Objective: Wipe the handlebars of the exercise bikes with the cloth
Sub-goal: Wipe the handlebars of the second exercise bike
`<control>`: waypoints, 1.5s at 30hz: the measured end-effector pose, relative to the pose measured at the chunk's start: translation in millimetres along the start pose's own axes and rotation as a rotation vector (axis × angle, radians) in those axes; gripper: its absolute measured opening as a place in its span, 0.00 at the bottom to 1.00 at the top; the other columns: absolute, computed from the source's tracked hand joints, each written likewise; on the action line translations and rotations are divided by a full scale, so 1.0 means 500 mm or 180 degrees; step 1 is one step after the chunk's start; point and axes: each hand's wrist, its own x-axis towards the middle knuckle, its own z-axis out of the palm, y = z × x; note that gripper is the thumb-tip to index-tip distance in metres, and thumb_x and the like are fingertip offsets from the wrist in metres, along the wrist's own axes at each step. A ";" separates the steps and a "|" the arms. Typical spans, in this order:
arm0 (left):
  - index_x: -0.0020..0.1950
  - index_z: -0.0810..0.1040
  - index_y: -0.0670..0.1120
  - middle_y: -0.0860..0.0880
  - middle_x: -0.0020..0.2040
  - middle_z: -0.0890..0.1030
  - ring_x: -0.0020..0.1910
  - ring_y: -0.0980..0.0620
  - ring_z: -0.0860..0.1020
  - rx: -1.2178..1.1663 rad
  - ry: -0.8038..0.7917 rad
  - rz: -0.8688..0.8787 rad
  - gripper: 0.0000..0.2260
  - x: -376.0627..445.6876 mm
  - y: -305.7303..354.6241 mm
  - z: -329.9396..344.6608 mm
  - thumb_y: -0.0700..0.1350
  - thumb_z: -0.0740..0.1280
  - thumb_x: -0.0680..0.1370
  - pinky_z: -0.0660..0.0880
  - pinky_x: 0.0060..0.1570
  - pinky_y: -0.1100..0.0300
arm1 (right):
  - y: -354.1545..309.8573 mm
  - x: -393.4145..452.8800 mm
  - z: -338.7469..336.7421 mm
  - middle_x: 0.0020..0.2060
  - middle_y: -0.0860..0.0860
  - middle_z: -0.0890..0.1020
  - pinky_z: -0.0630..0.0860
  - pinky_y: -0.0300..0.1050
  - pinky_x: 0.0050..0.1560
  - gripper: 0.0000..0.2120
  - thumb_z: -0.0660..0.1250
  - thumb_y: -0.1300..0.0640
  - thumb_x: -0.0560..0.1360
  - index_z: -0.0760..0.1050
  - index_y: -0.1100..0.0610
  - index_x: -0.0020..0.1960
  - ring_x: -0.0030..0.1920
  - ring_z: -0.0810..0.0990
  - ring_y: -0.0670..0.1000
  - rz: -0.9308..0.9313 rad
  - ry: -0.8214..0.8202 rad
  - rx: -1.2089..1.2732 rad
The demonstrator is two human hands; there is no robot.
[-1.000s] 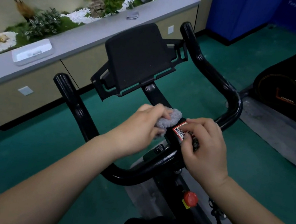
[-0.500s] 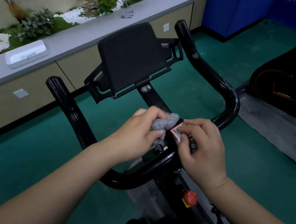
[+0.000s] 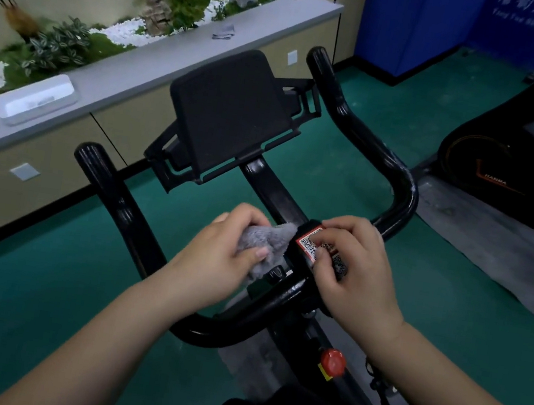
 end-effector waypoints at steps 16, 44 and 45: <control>0.64 0.69 0.56 0.63 0.59 0.70 0.62 0.64 0.66 0.0070 0.0913 0.0347 0.17 -0.068 0.057 0.065 0.48 0.65 0.76 0.65 0.64 0.64 | -0.025 0.058 -0.113 0.35 0.48 0.79 0.71 0.40 0.35 0.06 0.62 0.60 0.78 0.75 0.53 0.43 0.34 0.75 0.44 0.1570 0.0032 0.1519; 0.61 0.64 0.56 0.55 0.53 0.79 0.49 0.49 0.78 0.1658 0.0287 -0.0291 0.14 -0.074 0.036 0.135 0.58 0.52 0.77 0.69 0.40 0.55 | 0.211 0.134 -0.111 0.48 0.55 0.82 0.72 0.53 0.54 0.15 0.58 0.55 0.79 0.81 0.61 0.49 0.49 0.79 0.60 -0.1637 -0.0738 -0.0698; 0.61 0.64 0.56 0.55 0.53 0.79 0.48 0.49 0.79 0.1659 0.0290 -0.0285 0.14 -0.074 0.035 0.135 0.58 0.52 0.77 0.69 0.39 0.55 | 0.195 0.122 -0.095 0.48 0.56 0.82 0.72 0.53 0.54 0.15 0.58 0.55 0.79 0.81 0.62 0.49 0.49 0.79 0.59 -0.1665 -0.0807 -0.0558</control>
